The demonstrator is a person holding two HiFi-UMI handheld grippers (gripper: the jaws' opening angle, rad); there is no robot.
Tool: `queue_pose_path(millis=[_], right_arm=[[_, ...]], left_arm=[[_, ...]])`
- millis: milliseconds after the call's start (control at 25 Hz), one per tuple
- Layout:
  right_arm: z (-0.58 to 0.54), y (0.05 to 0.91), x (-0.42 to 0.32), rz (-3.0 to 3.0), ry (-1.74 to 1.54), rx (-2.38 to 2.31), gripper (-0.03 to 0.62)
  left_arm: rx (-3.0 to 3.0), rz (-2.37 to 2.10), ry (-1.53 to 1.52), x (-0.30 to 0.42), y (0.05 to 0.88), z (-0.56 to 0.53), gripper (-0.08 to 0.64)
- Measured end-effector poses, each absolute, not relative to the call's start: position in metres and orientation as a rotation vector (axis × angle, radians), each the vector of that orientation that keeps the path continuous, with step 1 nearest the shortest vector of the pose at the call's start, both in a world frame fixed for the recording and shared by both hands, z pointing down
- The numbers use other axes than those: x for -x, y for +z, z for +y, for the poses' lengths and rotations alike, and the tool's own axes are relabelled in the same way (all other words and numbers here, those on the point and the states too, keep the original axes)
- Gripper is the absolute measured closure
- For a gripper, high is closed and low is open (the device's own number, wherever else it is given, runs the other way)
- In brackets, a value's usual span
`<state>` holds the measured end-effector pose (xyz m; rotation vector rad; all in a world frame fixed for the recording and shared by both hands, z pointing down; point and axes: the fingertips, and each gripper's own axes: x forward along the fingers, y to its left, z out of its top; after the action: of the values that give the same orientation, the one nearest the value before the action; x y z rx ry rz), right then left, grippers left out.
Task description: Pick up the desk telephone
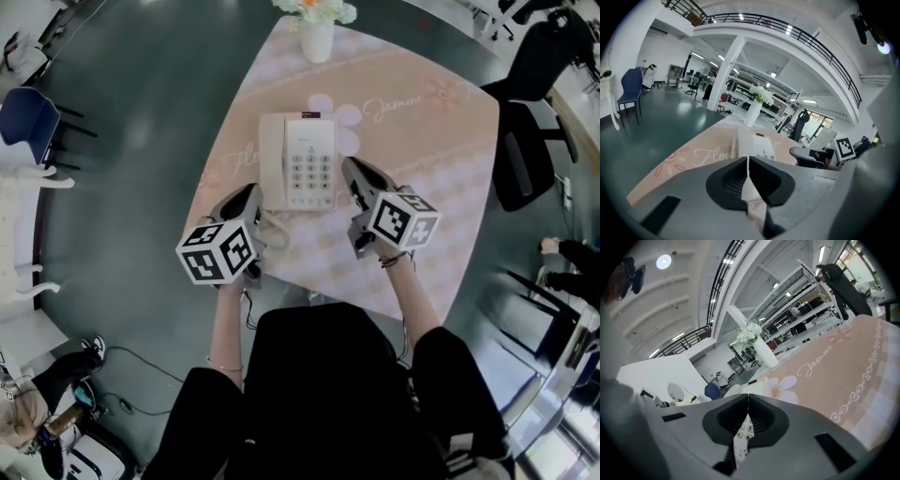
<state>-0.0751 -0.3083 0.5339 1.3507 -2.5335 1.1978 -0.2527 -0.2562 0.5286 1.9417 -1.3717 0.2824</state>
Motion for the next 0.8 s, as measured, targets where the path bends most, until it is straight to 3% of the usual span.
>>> queue_pose_path(millis=[240, 440, 640, 800], right_arm=[[-0.321, 0.550, 0.082, -2.501, 1.278, -1.347, 0.592], [-0.330, 0.562, 0.084, -2.457, 1.387, -1.360, 0.521], [-0.339, 0.574, 0.086, -2.414, 1.492, -1.345, 0.457], [-0.345, 0.579, 0.091, -2.383, 1.561, -1.345, 0.405]], left_arm=[[-1.920, -1.315, 0.280, 0.254, 0.539, -0.276, 0.540], [-1.889, -1.239, 0.229, 0.250, 0.547, -0.289, 0.489], [-1.868, -1.109, 0.192, 0.237, 0.556, -0.297, 0.349], [-1.870, -1.061, 0.222, 0.230, 0.564, -0.302, 0.291]])
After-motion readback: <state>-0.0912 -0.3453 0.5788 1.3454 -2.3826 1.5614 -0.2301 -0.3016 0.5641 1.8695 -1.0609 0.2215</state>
